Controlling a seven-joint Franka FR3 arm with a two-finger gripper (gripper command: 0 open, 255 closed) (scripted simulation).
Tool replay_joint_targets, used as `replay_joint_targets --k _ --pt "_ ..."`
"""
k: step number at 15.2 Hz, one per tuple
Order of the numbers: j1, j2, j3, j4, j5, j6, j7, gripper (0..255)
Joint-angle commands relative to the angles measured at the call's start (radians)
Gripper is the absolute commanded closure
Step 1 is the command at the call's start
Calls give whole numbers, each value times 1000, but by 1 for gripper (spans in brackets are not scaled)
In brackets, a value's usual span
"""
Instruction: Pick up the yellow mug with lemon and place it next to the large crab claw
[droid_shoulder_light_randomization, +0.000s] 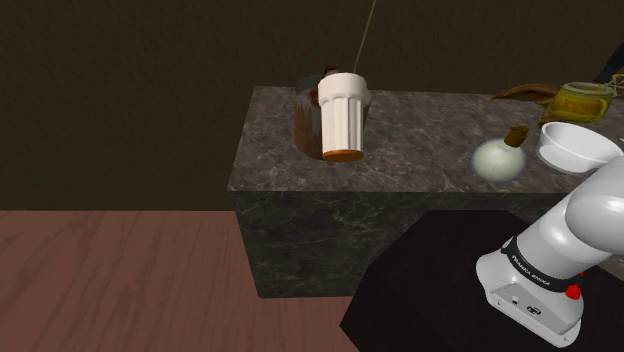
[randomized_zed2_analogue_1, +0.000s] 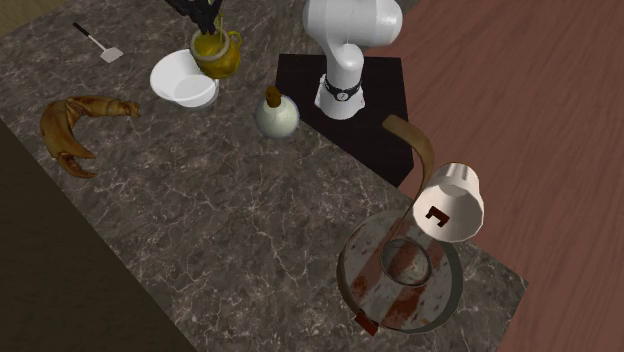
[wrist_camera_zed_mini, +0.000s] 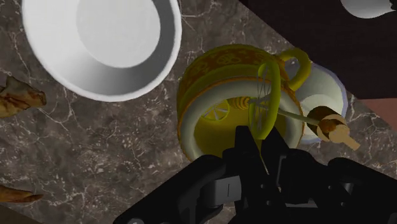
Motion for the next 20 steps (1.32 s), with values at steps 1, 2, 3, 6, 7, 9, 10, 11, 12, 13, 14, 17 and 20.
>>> replay_joint_targets --k 1,2,3,6,7,9,10,11,12,13,14,17,20 --pt "3 17 -52 35 -29 4 -50 255" --pt "8 30 -79 58 -41 6 -75 255" --pt "15 43 -105 81 -51 7 -99 255" --pt "43 85 -190 158 -78 13 -171 255" --pt "56 100 -220 186 -86 15 -195 255" --pt "86 131 -284 245 -98 19 -244 255" --pt "104 147 -318 276 -102 21 -268 255" --pt "125 162 -353 308 -107 22 -292 255" --pt "147 178 -390 341 -110 24 -316 255" --pt "173 193 -429 376 -112 25 -341 255" --pt "201 207 -470 412 -115 25 -365 255" --pt "306 241 -606 529 -122 20 -434 255" --pt "443 250 -754 663 -139 1 -496 255"
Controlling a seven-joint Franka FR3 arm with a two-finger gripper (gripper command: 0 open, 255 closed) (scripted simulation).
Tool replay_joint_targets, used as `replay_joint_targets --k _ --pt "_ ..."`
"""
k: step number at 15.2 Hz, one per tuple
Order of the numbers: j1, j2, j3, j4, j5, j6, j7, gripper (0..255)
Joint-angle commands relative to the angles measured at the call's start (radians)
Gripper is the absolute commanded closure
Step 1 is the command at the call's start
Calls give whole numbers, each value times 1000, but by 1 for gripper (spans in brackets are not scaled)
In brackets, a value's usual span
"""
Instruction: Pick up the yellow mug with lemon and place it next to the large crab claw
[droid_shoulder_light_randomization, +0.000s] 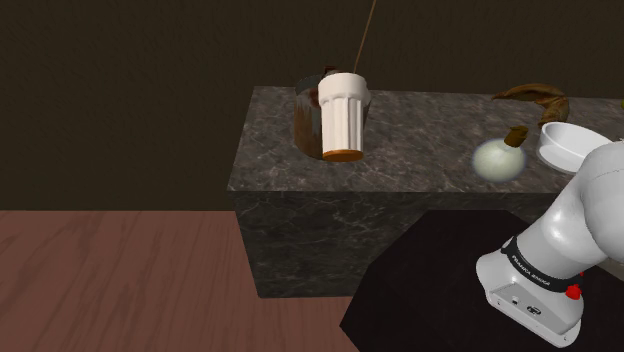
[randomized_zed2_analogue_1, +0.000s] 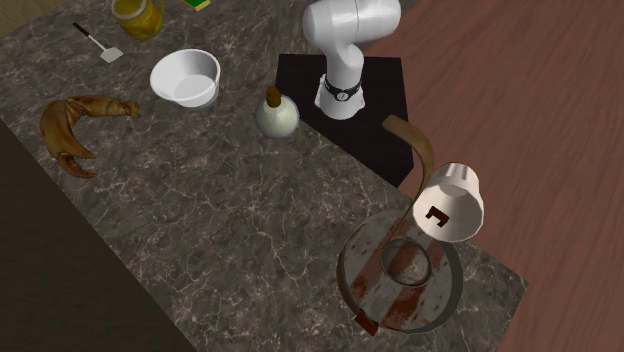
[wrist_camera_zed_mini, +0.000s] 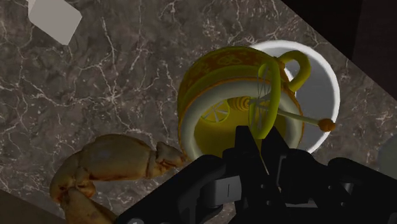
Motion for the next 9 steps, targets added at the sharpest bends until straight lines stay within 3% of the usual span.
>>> replay_joint_targets --k 1,7,9 --pt "95 -2 -95 93 -15 -17 -38 255" --pt "421 -96 -348 458 -112 -122 -149 255" --pt "399 -101 -342 420 -114 -95 -140 255"
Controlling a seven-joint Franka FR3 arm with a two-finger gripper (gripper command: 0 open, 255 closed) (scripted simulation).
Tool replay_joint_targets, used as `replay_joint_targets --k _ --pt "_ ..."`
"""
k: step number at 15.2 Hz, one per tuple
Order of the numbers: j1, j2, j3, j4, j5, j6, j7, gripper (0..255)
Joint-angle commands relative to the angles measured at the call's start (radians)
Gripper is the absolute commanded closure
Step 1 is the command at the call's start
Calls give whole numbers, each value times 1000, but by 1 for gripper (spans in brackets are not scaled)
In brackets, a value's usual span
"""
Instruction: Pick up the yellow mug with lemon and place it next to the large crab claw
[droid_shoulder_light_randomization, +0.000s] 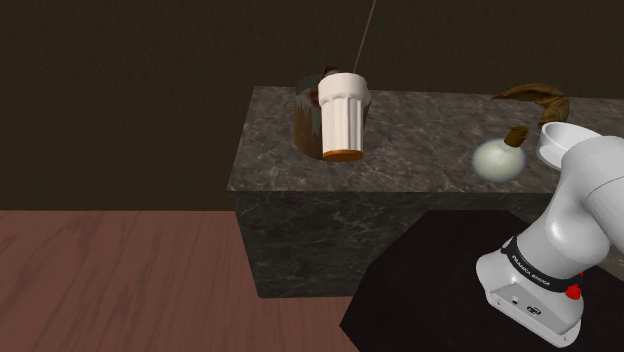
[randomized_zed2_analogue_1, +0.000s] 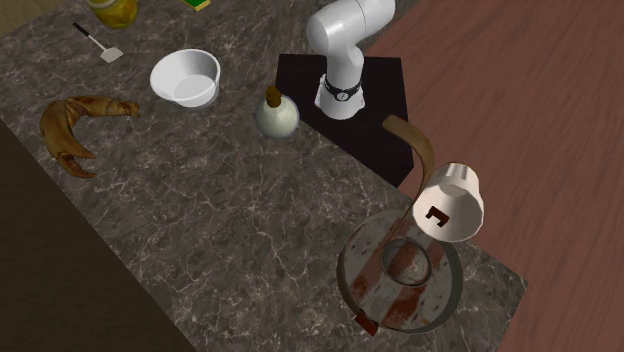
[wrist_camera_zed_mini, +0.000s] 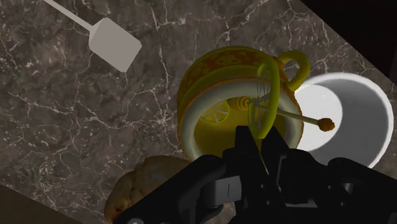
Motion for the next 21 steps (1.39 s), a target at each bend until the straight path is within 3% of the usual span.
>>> replay_joint_targets --k 1,10,21 --pt "-9 -9 -3 -22 -6 21 2 255" --pt "-74 -35 0 -163 -25 129 34 255" --pt "-113 -76 -24 -291 -65 245 68 255"
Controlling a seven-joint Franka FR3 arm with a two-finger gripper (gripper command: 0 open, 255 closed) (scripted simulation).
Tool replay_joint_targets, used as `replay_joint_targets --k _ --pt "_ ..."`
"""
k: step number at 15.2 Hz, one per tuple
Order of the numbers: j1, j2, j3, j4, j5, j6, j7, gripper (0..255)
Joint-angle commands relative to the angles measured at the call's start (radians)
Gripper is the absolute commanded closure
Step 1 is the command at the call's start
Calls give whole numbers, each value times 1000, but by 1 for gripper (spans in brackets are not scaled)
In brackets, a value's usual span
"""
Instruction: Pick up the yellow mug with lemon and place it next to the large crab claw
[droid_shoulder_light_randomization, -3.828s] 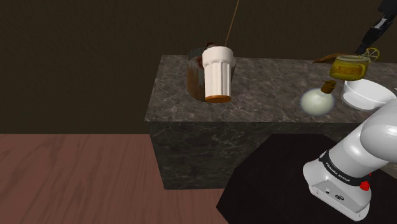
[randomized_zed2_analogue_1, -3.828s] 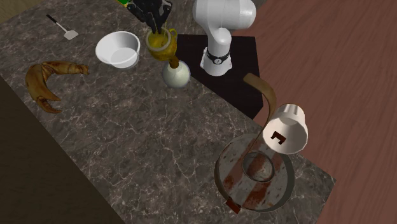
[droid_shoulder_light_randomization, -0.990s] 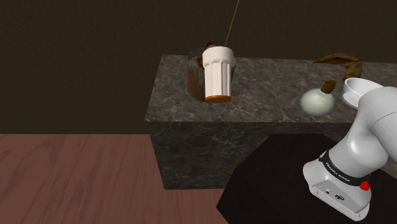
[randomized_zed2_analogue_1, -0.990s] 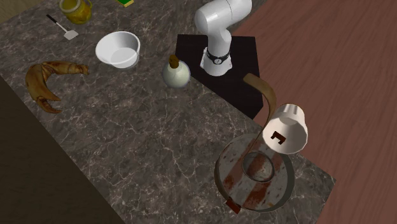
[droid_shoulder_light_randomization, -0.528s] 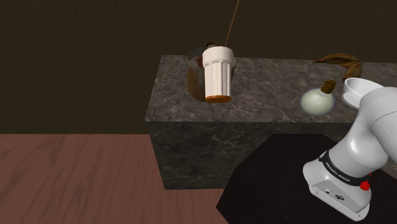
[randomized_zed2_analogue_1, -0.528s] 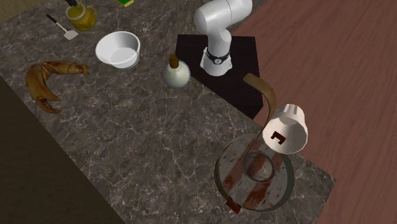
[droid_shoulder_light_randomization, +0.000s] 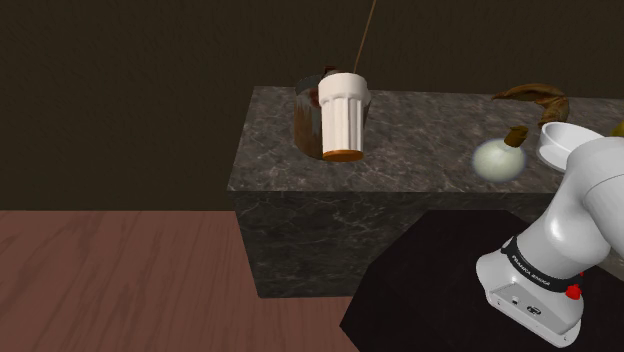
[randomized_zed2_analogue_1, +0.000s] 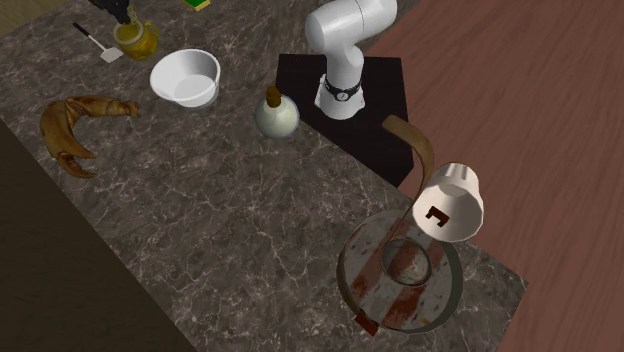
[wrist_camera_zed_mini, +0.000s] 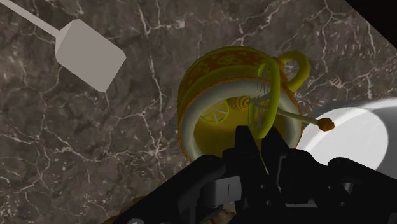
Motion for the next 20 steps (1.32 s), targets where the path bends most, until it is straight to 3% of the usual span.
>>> replay_joint_targets --k 1,11,19,20 --pt "-5 -7 -6 -20 -8 20 6 255" --pt "-12 -52 -50 -101 -57 114 35 255" --pt "-12 -53 -50 -100 -58 113 35 255" --pt "-12 -52 -50 -101 -57 113 36 0"
